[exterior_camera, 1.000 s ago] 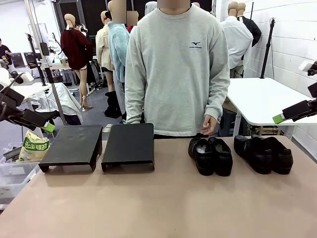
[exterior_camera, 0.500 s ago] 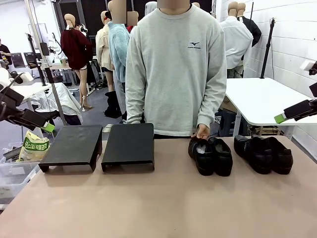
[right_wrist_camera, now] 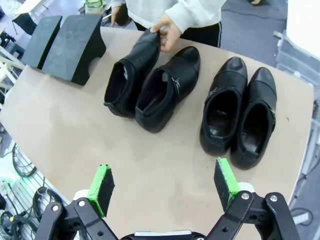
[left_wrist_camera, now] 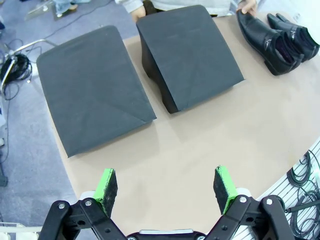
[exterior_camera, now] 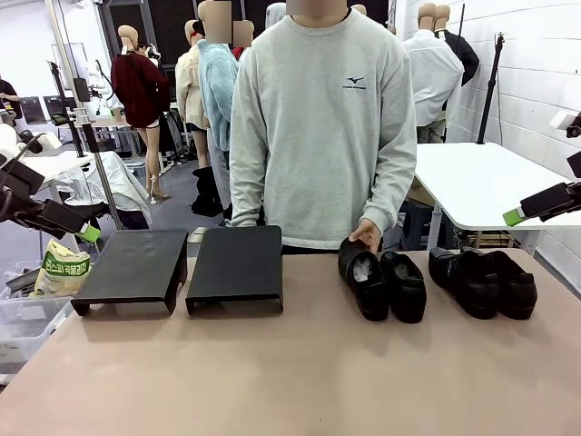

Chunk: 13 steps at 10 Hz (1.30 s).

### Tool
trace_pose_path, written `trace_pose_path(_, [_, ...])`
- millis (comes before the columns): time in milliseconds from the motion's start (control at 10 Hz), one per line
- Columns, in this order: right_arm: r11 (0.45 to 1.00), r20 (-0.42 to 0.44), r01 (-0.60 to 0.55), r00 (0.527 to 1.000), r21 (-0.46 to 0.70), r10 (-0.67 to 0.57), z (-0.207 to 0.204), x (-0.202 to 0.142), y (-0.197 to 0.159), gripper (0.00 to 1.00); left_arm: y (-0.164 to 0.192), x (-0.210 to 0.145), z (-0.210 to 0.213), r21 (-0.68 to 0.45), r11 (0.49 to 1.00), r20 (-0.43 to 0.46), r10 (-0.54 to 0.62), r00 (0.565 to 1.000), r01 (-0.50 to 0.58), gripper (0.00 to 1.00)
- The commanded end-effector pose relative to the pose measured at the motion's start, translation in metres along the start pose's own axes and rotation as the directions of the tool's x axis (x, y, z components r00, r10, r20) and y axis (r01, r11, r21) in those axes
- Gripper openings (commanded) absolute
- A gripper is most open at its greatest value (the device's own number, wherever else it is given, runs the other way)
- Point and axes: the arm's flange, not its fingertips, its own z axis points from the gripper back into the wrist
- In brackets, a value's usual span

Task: Organize the shoes by placing them on the stand.
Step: Pick up one Shoe and place it in the middle of the table.

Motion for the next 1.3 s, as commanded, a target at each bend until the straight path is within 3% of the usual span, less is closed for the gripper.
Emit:
trace_pose_path(0, [1.000, -0.003, 0.003, 1.000, 0.009, -0.003, -0.0015, 0.0006, 0.0012, 1.00, 0.0017, -0.0008, 0.0006, -0.005, 1.000, 0.001, -0.004, 1.000, 0.004, 1.00])
trace_pose_path(1200, [1.000, -0.003, 0.003, 1.000, 0.009, -0.003, -0.0015, 0.0006, 0.0012, 1.00, 0.0017, -0.0008, 0.0006, -0.005, 1.000, 0.001, -0.004, 1.000, 0.004, 1.00])
